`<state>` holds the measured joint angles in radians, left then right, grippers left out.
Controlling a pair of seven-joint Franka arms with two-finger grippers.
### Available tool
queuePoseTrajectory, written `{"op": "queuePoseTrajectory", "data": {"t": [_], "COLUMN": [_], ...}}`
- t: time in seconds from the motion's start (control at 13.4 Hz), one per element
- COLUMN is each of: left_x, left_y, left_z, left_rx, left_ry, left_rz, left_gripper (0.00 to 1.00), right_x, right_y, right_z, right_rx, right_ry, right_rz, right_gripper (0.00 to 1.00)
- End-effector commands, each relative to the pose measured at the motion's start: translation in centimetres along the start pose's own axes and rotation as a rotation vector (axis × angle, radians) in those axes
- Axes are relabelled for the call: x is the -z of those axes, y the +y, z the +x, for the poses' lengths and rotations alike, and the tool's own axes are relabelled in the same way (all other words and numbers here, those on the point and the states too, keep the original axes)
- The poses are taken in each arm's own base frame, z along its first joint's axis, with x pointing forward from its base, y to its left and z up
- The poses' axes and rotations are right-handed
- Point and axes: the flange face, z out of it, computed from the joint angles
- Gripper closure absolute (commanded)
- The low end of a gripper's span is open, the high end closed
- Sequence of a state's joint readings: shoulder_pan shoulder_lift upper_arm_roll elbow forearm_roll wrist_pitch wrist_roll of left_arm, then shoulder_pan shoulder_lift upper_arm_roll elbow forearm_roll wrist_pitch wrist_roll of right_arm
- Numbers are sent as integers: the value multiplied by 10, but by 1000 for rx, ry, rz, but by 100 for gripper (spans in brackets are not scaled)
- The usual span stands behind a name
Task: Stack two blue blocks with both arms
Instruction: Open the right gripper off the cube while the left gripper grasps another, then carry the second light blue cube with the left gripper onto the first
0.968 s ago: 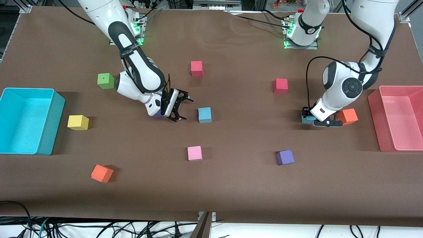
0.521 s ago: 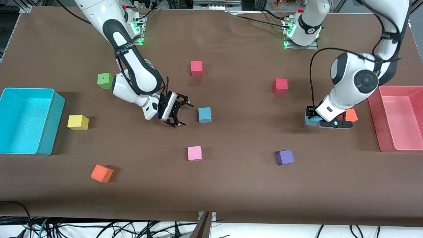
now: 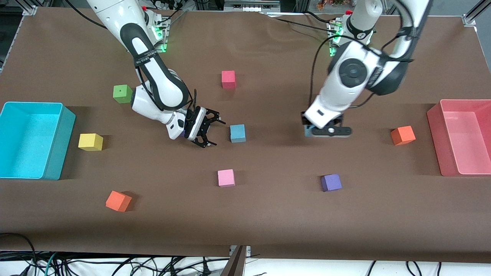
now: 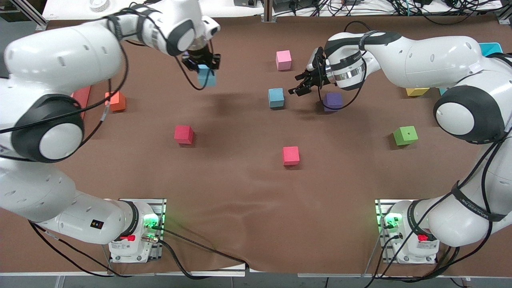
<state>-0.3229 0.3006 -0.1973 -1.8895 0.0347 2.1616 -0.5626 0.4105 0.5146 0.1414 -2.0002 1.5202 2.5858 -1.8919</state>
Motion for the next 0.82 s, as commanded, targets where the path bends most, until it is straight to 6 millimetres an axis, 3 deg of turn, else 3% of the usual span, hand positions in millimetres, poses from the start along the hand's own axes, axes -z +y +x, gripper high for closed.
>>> {"op": "queuePoseTrajectory", "data": {"t": [0.0,0.15,0.3,0.45,0.74], "left_x": [-10,-20,-39,-49,-49], "left_y": [56,104,139,161,185], "left_z": [9,-1,-9,-9,-12], "left_rx": [52,126,146,155,177], "left_ry": [-1,-4,-18,-17,-8], "left_rz": [-22,-37,-43,-51,-72], "left_gripper": [100,100,100,100,100], "right_x": [-1,-5,-7,-13,-19], "right_y": [-8,-15,-19,-25,-32], "right_z": [-11,-27,-32,-35,-34], "right_rx": [2,33,31,33,41], "right_ry": [-8,-27,-32,-40,-46], "right_rz": [9,36,53,66,77], "right_gripper": [0,0,0,0,0]}}
